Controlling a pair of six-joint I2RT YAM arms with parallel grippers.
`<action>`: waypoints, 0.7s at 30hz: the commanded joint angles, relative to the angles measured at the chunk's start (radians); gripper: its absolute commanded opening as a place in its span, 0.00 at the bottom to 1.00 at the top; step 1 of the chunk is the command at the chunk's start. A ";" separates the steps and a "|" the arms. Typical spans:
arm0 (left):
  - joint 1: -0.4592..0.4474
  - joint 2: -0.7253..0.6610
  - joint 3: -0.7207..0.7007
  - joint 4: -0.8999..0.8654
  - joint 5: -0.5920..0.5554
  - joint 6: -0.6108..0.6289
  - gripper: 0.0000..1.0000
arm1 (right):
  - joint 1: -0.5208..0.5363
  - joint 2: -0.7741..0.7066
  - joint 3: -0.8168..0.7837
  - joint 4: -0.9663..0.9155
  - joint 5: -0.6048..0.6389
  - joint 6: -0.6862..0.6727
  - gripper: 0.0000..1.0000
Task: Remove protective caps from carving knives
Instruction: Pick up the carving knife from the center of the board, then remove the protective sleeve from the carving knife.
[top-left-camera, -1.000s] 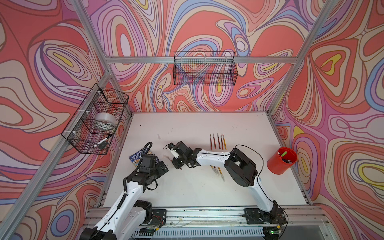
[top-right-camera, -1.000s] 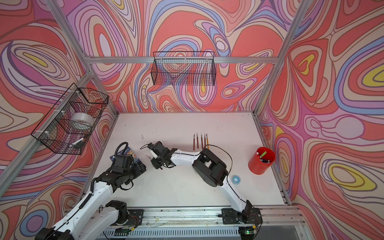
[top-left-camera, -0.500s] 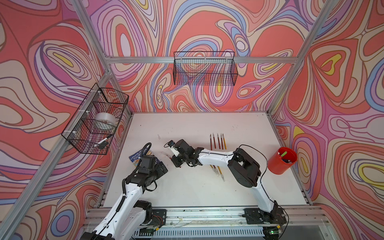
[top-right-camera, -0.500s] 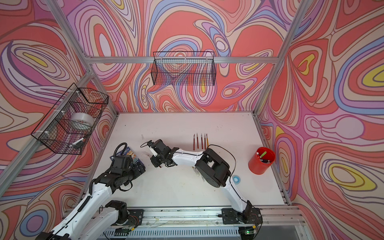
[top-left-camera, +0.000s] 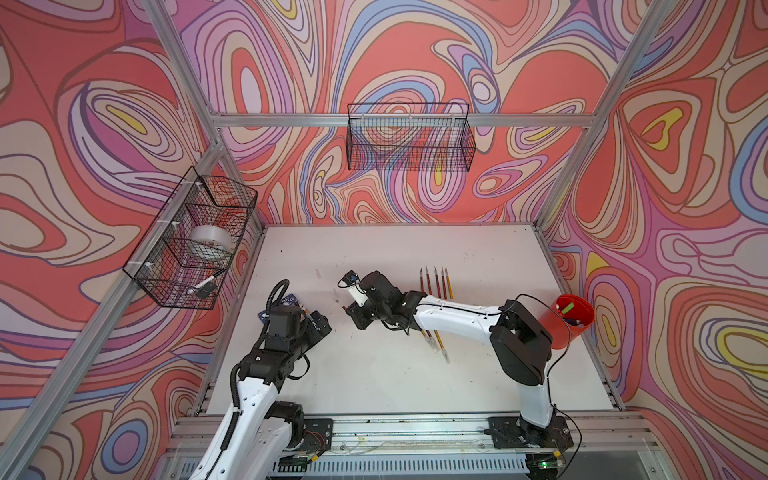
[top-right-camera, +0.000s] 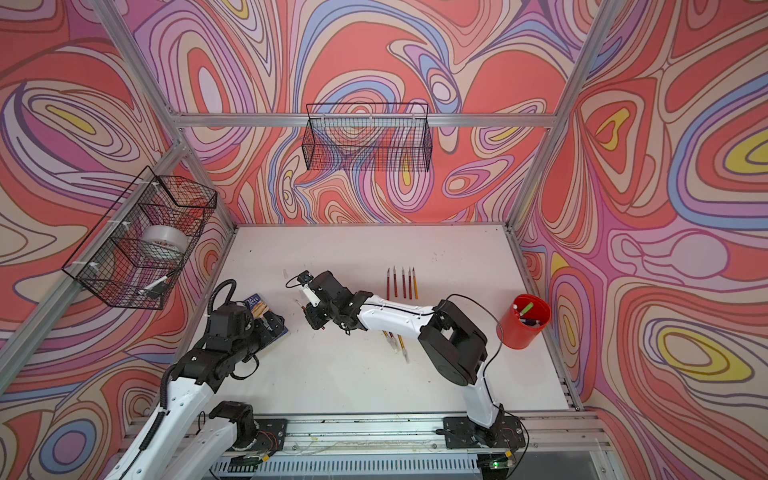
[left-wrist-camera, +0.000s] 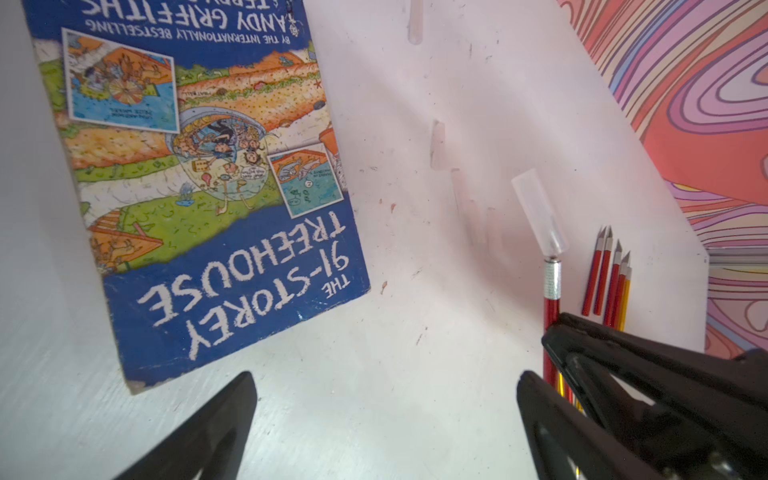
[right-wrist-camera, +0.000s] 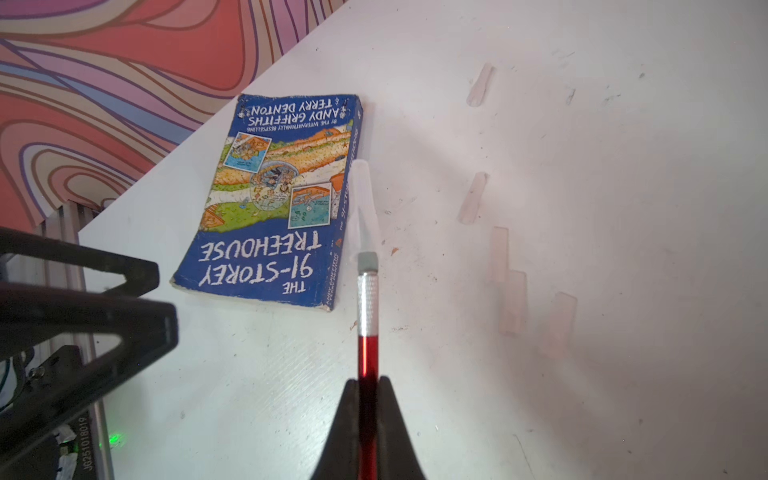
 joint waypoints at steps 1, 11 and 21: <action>0.021 0.018 0.033 0.073 0.086 -0.049 1.00 | -0.006 -0.060 -0.046 0.005 0.020 0.000 0.00; 0.072 0.138 -0.088 0.508 0.456 -0.267 1.00 | -0.006 -0.151 -0.122 0.002 0.027 0.005 0.00; 0.072 0.146 -0.083 0.540 0.469 -0.277 1.00 | -0.005 -0.158 -0.118 0.005 0.000 0.016 0.00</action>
